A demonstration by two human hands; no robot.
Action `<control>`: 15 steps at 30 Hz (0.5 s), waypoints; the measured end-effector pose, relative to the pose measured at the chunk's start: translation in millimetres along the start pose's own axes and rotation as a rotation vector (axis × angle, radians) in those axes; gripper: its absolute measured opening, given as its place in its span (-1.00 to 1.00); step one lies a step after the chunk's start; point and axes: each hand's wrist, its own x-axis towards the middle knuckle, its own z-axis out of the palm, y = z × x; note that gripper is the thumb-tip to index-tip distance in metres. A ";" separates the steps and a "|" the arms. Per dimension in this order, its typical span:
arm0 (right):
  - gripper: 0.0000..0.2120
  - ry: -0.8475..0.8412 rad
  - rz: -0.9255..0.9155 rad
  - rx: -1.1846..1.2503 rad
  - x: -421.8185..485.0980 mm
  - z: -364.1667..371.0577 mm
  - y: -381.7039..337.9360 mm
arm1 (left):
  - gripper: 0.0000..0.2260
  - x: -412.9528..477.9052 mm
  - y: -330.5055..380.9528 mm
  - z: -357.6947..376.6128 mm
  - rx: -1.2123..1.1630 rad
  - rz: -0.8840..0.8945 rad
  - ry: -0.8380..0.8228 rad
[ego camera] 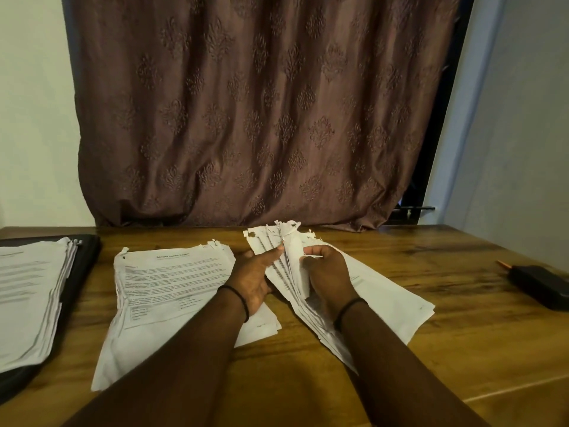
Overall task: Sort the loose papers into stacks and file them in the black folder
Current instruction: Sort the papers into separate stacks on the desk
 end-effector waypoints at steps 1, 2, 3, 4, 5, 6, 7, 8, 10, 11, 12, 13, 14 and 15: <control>-0.86 -0.026 0.031 0.008 -1.6 1.1 -0.4 | -0.77 -0.2 -0.3 0.1 -0.006 0.009 0.023; -0.86 -0.043 0.064 0.024 -1.4 1.2 -0.3 | -0.76 0.8 -0.8 -0.2 -0.008 0.018 0.043; -0.87 -0.046 0.097 0.030 -1.5 0.5 -2.2 | -0.75 1.7 -1.0 -0.5 -0.006 0.027 0.054; -0.86 -0.050 0.128 0.026 -1.2 -1.6 -4.1 | -0.75 2.7 -1.3 -1.1 -0.001 0.034 0.063; -0.84 -0.056 0.141 0.018 0.2 -3.6 -4.8 | -0.75 2.9 -1.4 -1.1 0.000 0.036 0.070; -0.85 -0.050 0.132 0.011 2.1 -3.9 -5.1 | -0.75 2.8 -1.4 -0.6 0.003 0.036 0.076; -0.89 -0.055 0.113 -0.004 2.9 -5.6 -5.6 | -0.75 2.4 -1.2 0.1 0.003 0.035 0.077; -0.90 -0.063 0.094 -0.008 1.6 -3.9 -6.4 | -0.75 1.9 -1.0 0.6 0.005 0.036 0.077; -0.89 -0.079 0.052 -0.006 1.3 -1.3 -4.0 | -0.76 1.0 -0.5 1.0 0.014 0.040 0.073; -0.89 -0.090 0.029 -0.027 2.4 -1.0 -1.7 | -0.76 0.3 -0.6 0.9 0.020 0.040 0.068; -0.88 -0.091 0.006 -0.059 2.7 -1.6 -0.2 | -0.76 -0.2 -0.8 0.7 0.028 0.037 0.059; -0.89 -0.081 -0.029 -0.084 3.3 -2.8 0.4 | -0.75 -0.3 -1.5 0.6 0.039 0.035 0.049; -0.92 -0.050 -0.071 -0.084 4.9 -5.0 1.7 | -0.76 -0.2 -2.1 0.7 0.055 0.036 0.043; -0.95 -0.030 -0.114 -0.083 5.4 -6.4 2.9 | -0.77 -0.4 -2.6 0.9 0.067 0.039 0.047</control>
